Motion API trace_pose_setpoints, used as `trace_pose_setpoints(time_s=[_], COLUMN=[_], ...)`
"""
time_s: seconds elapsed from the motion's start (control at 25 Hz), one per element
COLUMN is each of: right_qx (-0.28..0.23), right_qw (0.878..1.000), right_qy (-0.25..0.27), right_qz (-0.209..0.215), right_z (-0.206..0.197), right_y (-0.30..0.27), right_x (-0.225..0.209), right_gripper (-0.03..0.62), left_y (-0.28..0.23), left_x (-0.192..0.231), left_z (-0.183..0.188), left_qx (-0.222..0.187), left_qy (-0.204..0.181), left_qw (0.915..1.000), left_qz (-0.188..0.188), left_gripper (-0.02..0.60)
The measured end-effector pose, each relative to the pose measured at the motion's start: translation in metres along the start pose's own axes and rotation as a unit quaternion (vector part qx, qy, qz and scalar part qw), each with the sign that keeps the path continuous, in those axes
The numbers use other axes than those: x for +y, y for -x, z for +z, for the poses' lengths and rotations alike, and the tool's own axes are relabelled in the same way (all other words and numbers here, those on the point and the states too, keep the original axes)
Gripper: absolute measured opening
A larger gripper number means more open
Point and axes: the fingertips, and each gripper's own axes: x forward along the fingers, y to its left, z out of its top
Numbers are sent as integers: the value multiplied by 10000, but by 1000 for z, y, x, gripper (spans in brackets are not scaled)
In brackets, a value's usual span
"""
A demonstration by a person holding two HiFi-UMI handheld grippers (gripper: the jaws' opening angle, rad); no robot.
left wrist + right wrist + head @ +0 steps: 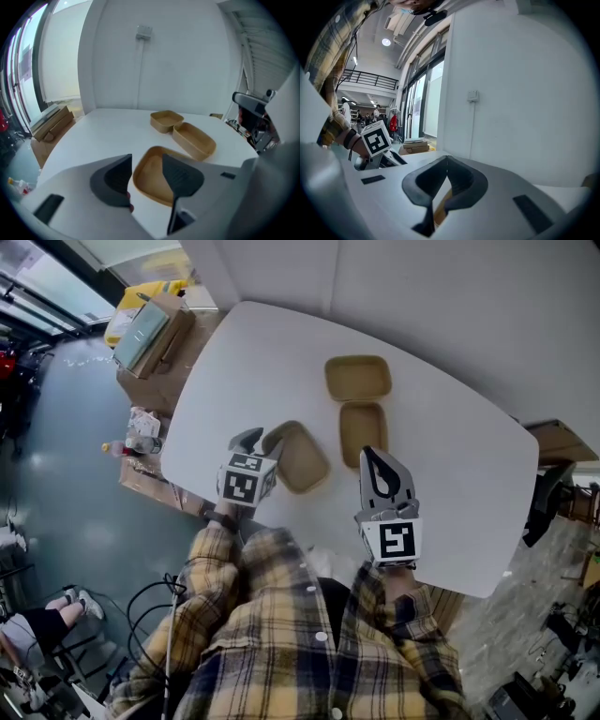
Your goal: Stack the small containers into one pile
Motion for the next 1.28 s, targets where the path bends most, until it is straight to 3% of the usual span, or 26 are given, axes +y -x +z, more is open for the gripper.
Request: trace_pose_setpoints(time_s=[0.2, 0.4, 0.6, 0.8, 1.08, 1.28], right_qx=[-18, 3, 43, -21, 45, 15], right_qw=[10000, 9999, 9999, 9999, 10000, 9998], right_qy=[-35, -30, -81, -54, -35, -119], right_qz=[12, 100, 133, 153, 79, -154], right_z=[0, -3, -2, 1, -5, -7], right_y=[-4, -4, -2, -2, 4, 12], right_x=[-1, 4, 2, 1, -4, -17], right_gripper=[15, 15, 15, 15, 15, 15], left_y=[-5, -9, -10, -11, -13, -13], left_x=[7, 6, 3, 7, -3, -16], left_z=[-33, -61, -73, -73, -64, -28], left_qx=[618, 1190, 1660, 1800, 1668, 1278], left_qy=[351, 766, 924, 813, 977, 971], left_qw=[9975, 9899, 9817, 9795, 9807, 9869], left_qz=[40, 57, 130, 391, 301, 139], left_gripper=[213, 213, 197, 40, 34, 32])
